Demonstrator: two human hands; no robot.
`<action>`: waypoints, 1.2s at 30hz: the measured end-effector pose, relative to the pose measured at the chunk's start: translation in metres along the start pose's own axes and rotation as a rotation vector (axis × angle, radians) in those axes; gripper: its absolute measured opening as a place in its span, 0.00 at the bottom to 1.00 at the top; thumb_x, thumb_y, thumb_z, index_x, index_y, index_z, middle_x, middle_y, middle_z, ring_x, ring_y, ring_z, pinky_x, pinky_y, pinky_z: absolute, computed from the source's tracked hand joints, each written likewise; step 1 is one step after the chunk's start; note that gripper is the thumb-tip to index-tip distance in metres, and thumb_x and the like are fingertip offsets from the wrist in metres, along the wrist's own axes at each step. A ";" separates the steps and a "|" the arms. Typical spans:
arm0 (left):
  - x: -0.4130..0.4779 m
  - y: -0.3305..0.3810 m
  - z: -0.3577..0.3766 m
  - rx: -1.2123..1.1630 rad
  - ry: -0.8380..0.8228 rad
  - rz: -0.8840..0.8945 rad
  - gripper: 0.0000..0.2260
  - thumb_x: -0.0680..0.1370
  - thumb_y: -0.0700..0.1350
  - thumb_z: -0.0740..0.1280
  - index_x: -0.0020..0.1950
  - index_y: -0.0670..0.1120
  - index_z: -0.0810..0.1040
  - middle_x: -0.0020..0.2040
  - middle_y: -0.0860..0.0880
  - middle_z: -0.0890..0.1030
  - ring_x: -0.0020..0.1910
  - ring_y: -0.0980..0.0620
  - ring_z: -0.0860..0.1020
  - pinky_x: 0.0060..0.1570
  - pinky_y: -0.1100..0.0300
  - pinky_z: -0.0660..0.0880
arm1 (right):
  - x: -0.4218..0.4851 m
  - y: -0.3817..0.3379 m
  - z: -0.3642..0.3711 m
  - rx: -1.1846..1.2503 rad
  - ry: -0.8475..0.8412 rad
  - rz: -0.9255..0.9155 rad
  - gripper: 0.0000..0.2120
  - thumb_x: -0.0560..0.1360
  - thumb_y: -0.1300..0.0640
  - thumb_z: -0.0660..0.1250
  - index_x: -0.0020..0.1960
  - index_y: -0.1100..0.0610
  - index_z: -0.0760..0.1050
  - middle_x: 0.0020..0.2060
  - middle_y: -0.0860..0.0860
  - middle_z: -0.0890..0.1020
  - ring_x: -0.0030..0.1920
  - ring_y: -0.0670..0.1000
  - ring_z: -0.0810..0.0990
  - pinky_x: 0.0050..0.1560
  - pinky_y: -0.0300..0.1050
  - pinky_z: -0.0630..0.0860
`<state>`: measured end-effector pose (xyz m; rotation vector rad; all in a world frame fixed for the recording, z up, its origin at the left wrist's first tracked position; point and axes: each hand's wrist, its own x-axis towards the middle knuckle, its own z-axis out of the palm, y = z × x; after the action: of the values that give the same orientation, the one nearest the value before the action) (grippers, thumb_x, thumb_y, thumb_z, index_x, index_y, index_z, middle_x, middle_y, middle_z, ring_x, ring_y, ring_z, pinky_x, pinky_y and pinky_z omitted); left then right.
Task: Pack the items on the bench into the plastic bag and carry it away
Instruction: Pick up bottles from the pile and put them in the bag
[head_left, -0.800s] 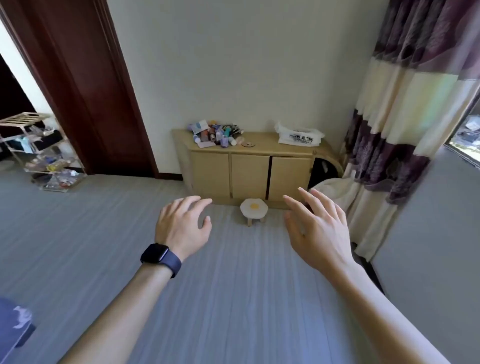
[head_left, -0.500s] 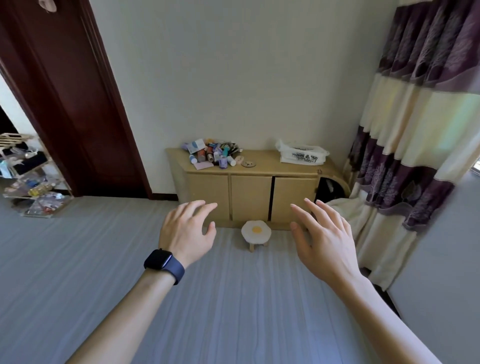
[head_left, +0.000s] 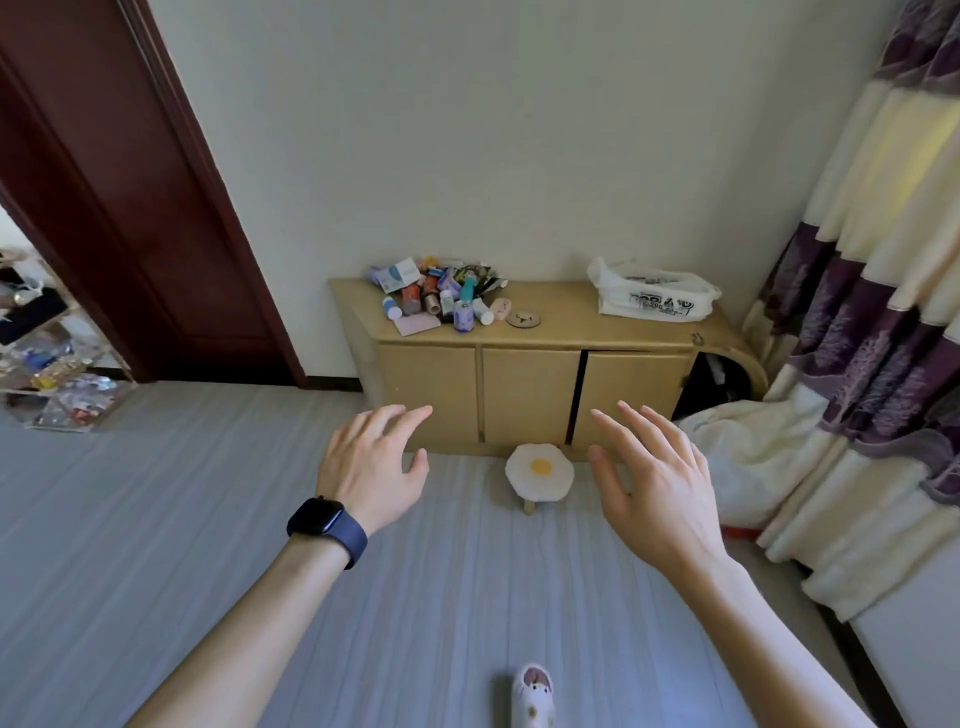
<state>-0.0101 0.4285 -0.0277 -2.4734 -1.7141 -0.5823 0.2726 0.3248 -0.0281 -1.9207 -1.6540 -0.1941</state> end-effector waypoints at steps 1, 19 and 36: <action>0.018 -0.005 0.009 0.003 -0.006 -0.004 0.23 0.72 0.53 0.62 0.68 0.56 0.75 0.63 0.51 0.78 0.60 0.47 0.76 0.53 0.52 0.74 | 0.017 0.003 0.013 0.009 -0.006 0.003 0.22 0.79 0.42 0.55 0.69 0.45 0.73 0.70 0.49 0.75 0.74 0.53 0.67 0.69 0.54 0.66; 0.336 -0.097 0.165 0.013 -0.209 -0.115 0.23 0.77 0.54 0.62 0.73 0.58 0.68 0.69 0.52 0.73 0.65 0.47 0.72 0.61 0.52 0.71 | 0.318 0.052 0.242 0.096 -0.192 0.024 0.21 0.78 0.47 0.59 0.69 0.46 0.74 0.70 0.49 0.75 0.73 0.54 0.68 0.69 0.57 0.67; 0.636 -0.201 0.383 -0.161 -0.634 -0.253 0.26 0.78 0.54 0.62 0.75 0.55 0.62 0.74 0.50 0.66 0.69 0.45 0.67 0.64 0.48 0.69 | 0.578 0.070 0.504 -0.056 -0.663 0.199 0.22 0.80 0.45 0.56 0.74 0.45 0.67 0.74 0.49 0.69 0.76 0.53 0.62 0.73 0.53 0.61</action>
<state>0.1000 1.1716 -0.1902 -2.7678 -2.2930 0.0856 0.3321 1.0760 -0.1896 -2.3306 -1.8370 0.5365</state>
